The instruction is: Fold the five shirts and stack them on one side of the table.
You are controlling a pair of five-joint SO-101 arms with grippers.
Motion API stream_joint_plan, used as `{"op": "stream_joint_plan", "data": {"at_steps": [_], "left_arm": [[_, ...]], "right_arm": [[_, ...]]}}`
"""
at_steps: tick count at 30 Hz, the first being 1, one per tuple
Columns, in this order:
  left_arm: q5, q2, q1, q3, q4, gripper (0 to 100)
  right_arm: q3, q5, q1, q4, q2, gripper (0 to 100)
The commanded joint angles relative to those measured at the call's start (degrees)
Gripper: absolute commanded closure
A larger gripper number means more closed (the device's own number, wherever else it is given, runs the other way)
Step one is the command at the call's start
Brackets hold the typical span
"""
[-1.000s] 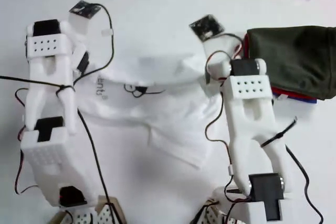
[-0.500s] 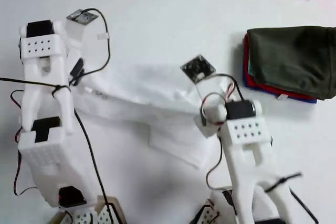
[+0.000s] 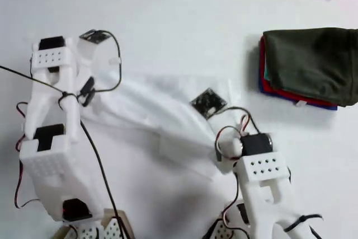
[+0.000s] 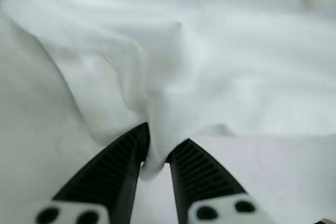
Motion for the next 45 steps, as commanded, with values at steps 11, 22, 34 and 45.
{"op": "stream_joint_plan", "data": {"at_steps": [11,22,34,45], "left_arm": [[-0.79,-0.62,-1.14,0.92,-1.67,96],[-0.79,-1.32,-5.01,-6.2,2.46,79],[-0.18,-0.53,-4.22,-26.68,13.54,94],[4.84,9.58,5.19,-16.75,4.92,97]], "right_arm": [[8.79,4.57,-6.02,-10.42,-1.27,97.4],[2.02,4.48,-6.02,-8.31,-1.71,79.7],[-21.54,-6.42,-5.58,-2.95,-1.1,79.8],[-18.55,-6.33,-4.7,-26.59,22.11,97.9]]}}
